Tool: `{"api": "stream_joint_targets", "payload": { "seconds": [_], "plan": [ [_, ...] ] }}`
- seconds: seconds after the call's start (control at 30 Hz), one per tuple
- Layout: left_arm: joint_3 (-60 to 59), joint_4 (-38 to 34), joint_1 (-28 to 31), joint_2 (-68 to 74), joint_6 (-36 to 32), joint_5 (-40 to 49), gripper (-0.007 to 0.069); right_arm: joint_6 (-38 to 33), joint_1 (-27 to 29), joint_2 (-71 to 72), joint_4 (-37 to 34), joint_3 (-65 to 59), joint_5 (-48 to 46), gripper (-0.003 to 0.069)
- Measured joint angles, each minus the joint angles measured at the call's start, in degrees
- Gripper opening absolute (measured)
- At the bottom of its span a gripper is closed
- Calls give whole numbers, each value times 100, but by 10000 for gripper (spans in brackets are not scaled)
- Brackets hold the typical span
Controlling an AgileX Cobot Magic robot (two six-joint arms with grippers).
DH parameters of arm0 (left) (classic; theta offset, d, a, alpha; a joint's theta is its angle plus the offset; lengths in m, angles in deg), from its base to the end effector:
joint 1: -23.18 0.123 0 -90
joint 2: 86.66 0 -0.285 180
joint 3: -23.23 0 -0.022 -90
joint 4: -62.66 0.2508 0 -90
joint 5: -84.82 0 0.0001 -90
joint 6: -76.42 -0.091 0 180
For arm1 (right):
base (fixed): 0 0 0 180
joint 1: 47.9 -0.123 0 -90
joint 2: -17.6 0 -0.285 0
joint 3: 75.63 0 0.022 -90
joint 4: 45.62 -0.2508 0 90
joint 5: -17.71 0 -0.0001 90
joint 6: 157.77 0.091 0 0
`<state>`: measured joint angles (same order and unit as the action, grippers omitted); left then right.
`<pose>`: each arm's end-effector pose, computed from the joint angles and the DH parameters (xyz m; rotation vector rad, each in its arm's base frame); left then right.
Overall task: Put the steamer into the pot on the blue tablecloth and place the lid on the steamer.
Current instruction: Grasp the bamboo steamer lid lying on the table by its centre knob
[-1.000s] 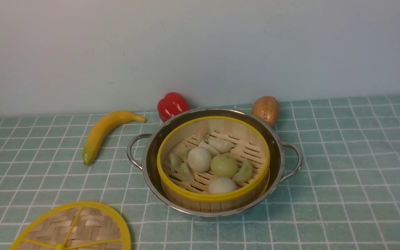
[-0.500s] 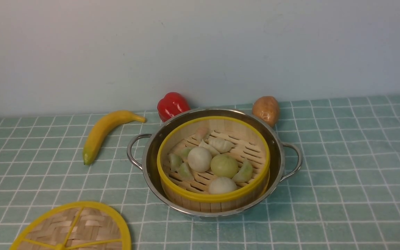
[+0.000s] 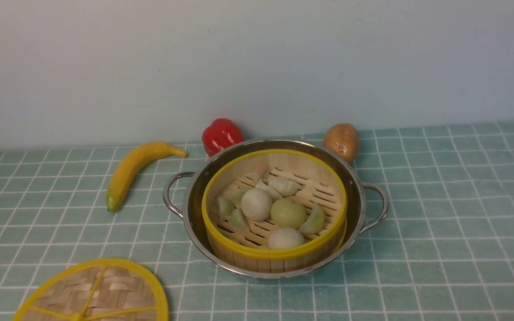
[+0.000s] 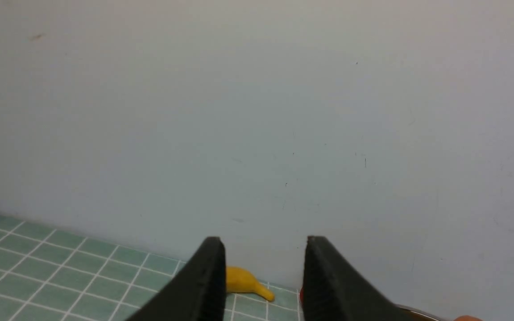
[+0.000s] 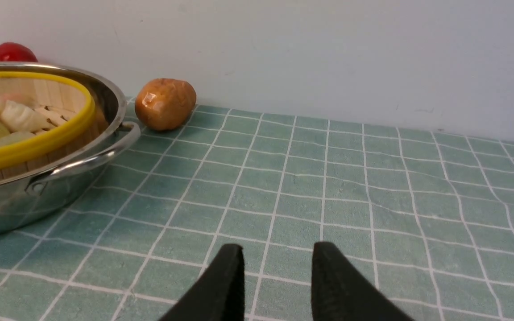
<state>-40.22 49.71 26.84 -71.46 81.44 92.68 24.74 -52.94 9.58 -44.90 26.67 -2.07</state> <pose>0.0574 0.0009 0.2744 -0.2576 1.4884 -0.2220 0.0537 0.0043 0.1790 -0.0486 1.8414 0.0800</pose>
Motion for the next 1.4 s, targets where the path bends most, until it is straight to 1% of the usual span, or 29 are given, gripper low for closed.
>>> {"api": "stream_joint_targets", "payload": {
  "seconds": [0.13,0.2,0.57,0.67,0.77,0.83,0.9,0.93,0.97,1.03,1.1,1.17,1.27,1.4],
  "plan": [
    [0,0,0,0,12,-164,243,0,0,0,0,0,0,240],
    [0,0,0,4,40,-457,243,0,0,0,0,0,6,240],
    [0,-22,0,4,88,-746,243,0,0,0,0,0,12,240],
    [7,-139,0,4,311,-718,243,6,0,0,0,0,12,240],
    [99,-103,0,29,333,-508,243,6,0,0,0,0,12,240],
    [374,4,0,198,289,80,243,6,0,0,0,0,12,240],
    [786,87,0,547,233,1115,243,6,0,0,0,0,12,240],
    [999,109,0,698,191,1524,243,6,0,0,0,0,12,240],
    [1041,121,0,738,178,1738,243,6,0,0,0,0,12,240],
    [1526,188,0,1296,99,3006,243,6,0,0,-1,0,12,240],
    [1853,274,0,1758,50,3960,243,6,0,0,-6,0,12,240],
    [2075,403,0,2198,-13,4689,243,6,0,0,-11,0,12,240],
    [2251,707,0,2822,-226,5358,243,6,0,0,-17,0,12,240],
    [2287,979,0,3699,-450,5485,243,6,0,0,-17,0,12,240]
  ]
}}
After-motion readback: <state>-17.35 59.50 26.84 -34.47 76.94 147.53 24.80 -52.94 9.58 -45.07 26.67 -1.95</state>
